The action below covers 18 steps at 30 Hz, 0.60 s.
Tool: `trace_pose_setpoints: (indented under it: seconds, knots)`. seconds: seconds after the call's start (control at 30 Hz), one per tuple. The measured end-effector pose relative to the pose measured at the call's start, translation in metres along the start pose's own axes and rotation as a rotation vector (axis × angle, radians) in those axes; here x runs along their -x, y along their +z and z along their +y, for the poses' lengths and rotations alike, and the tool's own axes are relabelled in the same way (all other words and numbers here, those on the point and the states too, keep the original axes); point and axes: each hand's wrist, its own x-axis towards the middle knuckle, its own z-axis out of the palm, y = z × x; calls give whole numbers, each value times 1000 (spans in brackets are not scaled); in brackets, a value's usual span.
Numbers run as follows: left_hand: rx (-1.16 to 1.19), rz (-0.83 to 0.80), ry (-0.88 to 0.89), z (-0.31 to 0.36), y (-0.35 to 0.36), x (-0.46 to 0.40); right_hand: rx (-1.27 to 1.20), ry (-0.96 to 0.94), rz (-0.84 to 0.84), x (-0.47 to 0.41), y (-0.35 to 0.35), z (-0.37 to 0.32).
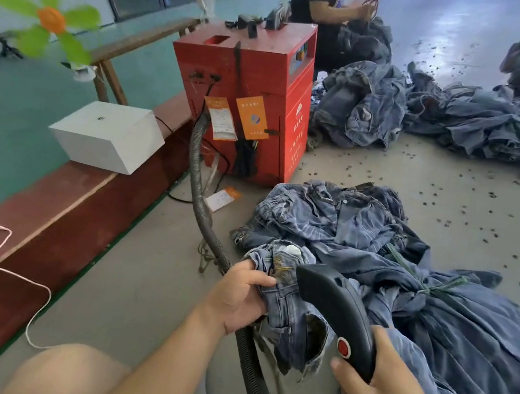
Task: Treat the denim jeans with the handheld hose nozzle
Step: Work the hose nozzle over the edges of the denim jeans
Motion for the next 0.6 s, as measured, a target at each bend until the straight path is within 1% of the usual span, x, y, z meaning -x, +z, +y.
trace_pose_setpoints:
  seconds: [0.1,0.17,0.23,0.3,0.33,0.37,0.43,0.5,0.6]
  knots:
    - [50,-45,-99,0,8,-1,70,1,-60,-5,7,-2]
    - [-20,-5,-146,3,12,-5,64,30,-72,-14,5,-5]
    - [-252,166,-158,4,14,-10,32,67,-51,-23,-1,-7]
    - [-440,376,-117,1,14,-12,-19,83,-17,-27,-5,-10]
    - [-450,433,-75,-1,12,-13,-33,89,4,-26,-7,-10]
    - [-402,466,-24,-2,12,-15,-36,99,27,-25,-8,-11]
    - [-236,455,45,1,13,-15,-36,114,64,-20,-14,-16]
    - [-115,349,30,5,15,-12,-30,89,65,-14,-20,-21]
    - [-87,213,-47,-1,21,-8,58,44,-65,-10,-18,-31]
